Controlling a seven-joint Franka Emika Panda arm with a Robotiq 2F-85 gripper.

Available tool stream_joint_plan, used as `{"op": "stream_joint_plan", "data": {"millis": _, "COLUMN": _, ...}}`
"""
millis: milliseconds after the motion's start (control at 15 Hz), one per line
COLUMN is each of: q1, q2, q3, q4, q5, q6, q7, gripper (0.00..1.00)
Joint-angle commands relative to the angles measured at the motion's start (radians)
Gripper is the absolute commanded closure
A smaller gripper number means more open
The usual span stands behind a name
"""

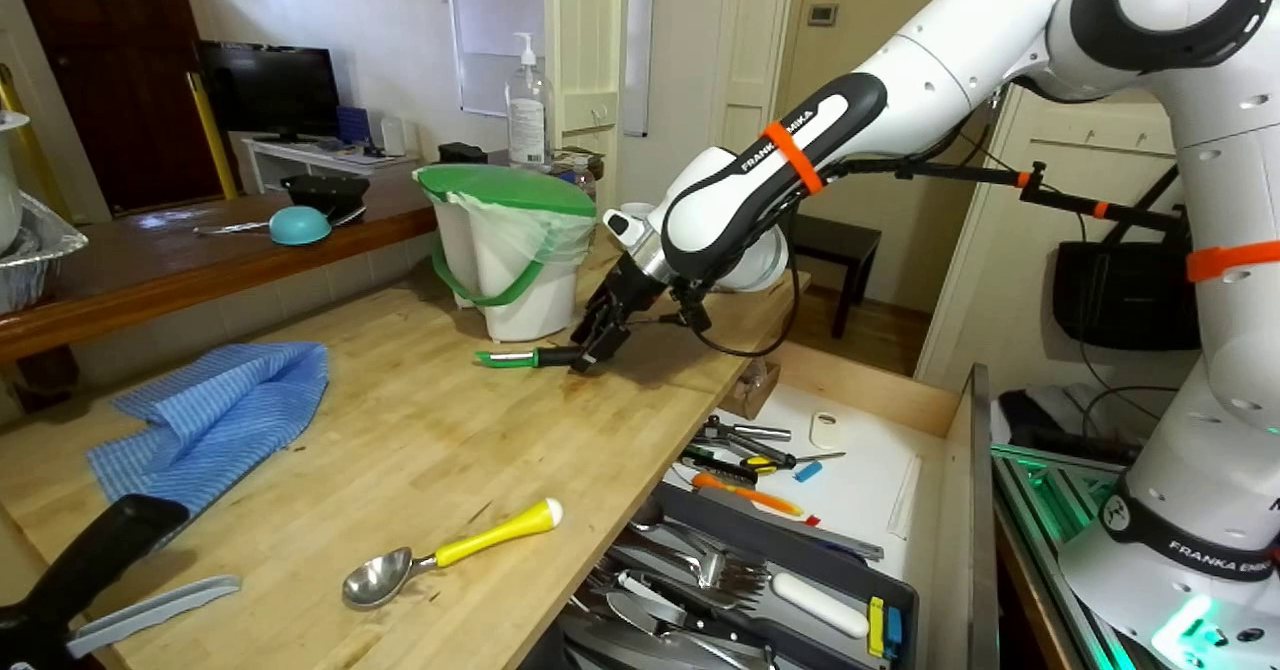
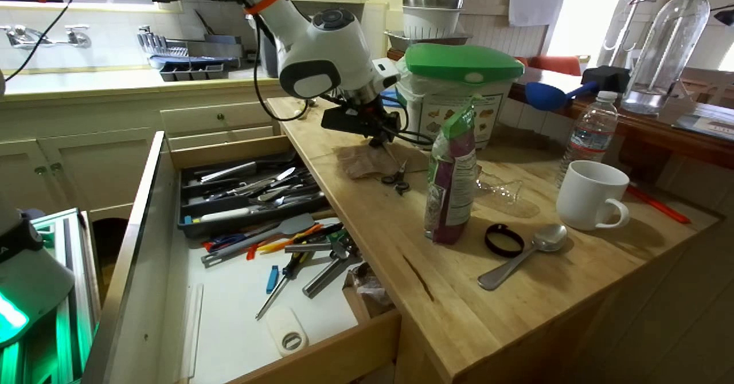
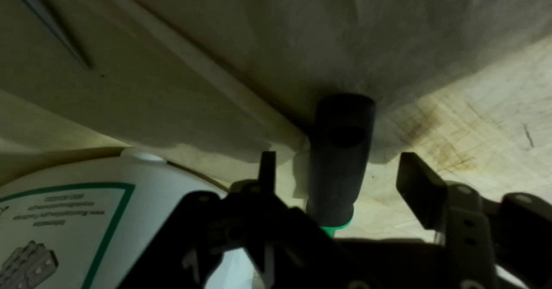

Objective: Put the potato peeler into the drawer

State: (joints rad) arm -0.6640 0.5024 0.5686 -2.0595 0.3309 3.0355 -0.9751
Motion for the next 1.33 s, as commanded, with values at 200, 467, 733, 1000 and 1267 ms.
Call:
{"op": "stream_joint_plan", "data": {"millis": 200, "q1": -0.058, "q2": 0.044, "q3": 0.069, "q4": 0.003, "q5": -0.001, "q6": 0.050, "q7": -0.069, "gripper": 0.66}}
{"op": "stream_joint_plan", "data": {"millis": 467, "q1": -0.076, "q2": 0.019, "q3": 0.102, "q4": -0.018, "q5": -0.001, "q6": 0.045, "q7": -0.083, "gripper": 0.91}}
{"op": "stream_joint_plan", "data": {"millis": 733, "q1": -0.082, "q2": -0.107, "q3": 0.110, "q4": -0.108, "q5": -0.006, "q6": -0.001, "q7": -0.038, "gripper": 0.91}}
{"op": "stream_joint_plan", "data": {"millis": 1000, "q1": -0.100, "q2": -0.288, "q3": 0.131, "q4": -0.212, "q5": 0.012, "q6": -0.127, "q7": 0.007, "gripper": 0.91}}
{"op": "stream_joint_plan", "data": {"millis": 1267, "q1": -0.112, "q2": -0.507, "q3": 0.122, "q4": -0.311, "q5": -0.007, "q6": -0.342, "q7": 0.068, "gripper": 0.91}}
